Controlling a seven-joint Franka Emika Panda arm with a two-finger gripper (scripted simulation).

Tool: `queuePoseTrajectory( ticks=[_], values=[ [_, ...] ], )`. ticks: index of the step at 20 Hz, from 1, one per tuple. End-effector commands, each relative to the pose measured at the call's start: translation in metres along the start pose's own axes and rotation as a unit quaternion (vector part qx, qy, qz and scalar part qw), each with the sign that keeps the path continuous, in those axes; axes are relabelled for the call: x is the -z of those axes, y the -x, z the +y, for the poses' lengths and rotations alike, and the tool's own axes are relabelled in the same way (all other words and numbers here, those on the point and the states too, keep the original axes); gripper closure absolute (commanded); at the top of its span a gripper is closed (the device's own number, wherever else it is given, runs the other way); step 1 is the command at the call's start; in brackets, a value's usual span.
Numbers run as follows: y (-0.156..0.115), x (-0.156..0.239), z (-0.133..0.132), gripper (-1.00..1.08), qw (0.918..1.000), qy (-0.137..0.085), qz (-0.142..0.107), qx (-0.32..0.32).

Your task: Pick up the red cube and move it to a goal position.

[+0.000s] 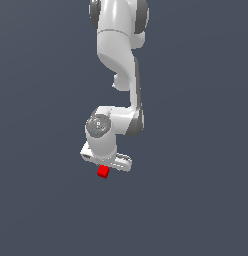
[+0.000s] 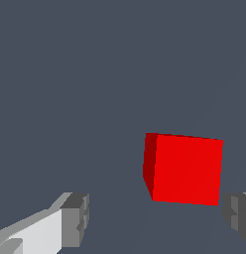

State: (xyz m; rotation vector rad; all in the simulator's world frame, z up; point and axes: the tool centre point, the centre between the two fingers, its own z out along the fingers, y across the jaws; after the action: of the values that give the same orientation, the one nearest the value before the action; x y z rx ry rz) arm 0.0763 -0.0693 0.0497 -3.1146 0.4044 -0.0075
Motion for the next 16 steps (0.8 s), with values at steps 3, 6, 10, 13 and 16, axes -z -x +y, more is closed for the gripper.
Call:
queuePoseTrajectory(
  ticks=[3,6,10,13,16],
  values=[
    [-0.011,-0.019,0.011,-0.92,0.9997,0.001,-0.002,-0.025],
    [-0.016,-0.025,0.016,-0.92,0.9994,0.001,-0.002,-0.034],
    [-0.019,-0.029,0.019,-0.92,0.9992,0.001,-0.002,-0.041],
    [-0.019,-0.03,0.019,1.08,0.9991,0.001,-0.002,-0.041],
    [-0.019,-0.03,0.019,1.08,0.9991,0.001,-0.002,-0.041]
  ],
)
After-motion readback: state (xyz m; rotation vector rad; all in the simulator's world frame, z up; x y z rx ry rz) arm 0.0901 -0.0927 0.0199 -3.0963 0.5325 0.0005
